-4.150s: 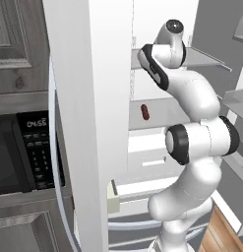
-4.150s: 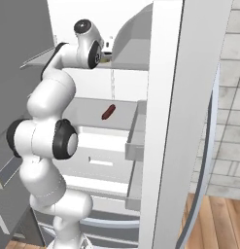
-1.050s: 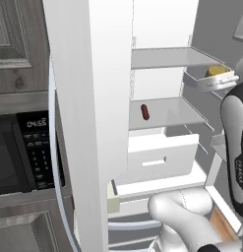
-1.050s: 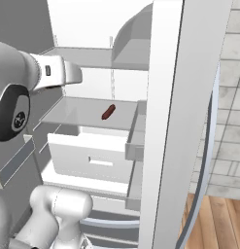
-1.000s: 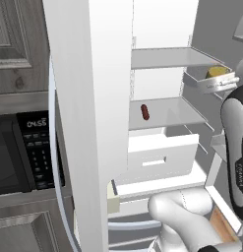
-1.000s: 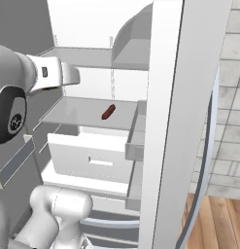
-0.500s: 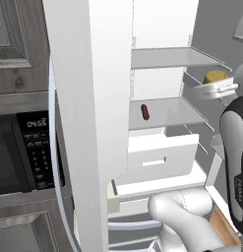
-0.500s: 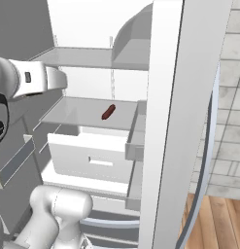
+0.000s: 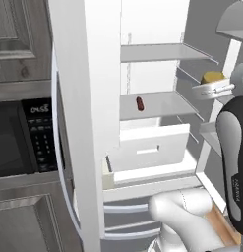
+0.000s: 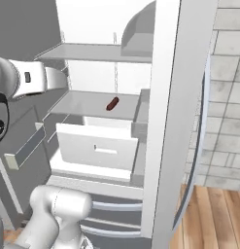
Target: Retrieve the sausage and cheese from the fridge and place them on the cutting board on the counter.
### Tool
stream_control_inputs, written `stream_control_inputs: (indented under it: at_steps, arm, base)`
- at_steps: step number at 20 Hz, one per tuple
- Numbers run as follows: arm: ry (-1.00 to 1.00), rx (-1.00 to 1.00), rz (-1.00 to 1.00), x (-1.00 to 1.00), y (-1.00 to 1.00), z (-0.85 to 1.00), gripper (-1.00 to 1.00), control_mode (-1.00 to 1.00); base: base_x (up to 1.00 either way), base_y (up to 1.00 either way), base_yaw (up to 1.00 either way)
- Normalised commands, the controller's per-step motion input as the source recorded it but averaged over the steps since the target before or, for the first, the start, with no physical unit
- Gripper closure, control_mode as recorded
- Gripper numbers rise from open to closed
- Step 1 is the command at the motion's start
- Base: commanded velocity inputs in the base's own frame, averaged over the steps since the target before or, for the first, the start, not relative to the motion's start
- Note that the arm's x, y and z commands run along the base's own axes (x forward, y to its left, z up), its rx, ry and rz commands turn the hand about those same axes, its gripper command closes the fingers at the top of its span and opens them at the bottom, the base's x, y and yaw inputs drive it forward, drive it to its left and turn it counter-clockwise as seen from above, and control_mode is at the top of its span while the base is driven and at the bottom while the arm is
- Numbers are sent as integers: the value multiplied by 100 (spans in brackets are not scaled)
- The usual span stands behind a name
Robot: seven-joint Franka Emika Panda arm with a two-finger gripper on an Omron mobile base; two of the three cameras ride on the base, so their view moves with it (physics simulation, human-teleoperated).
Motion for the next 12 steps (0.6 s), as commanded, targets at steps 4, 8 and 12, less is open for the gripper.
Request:
stream_control_inputs:
  at_steps: [4, 8, 12]
  arm:
    - [0, 0, 0, 0, 0, 0, 100, 100]
    - [0, 0, 0, 0, 0, 0, 100, 100]
    - [0, 0, 0, 0, 0, 0, 100, 100]
  base:
    - [-100, 0, 5]
    - [-100, 0, 24]
    - [-93, 0, 50]
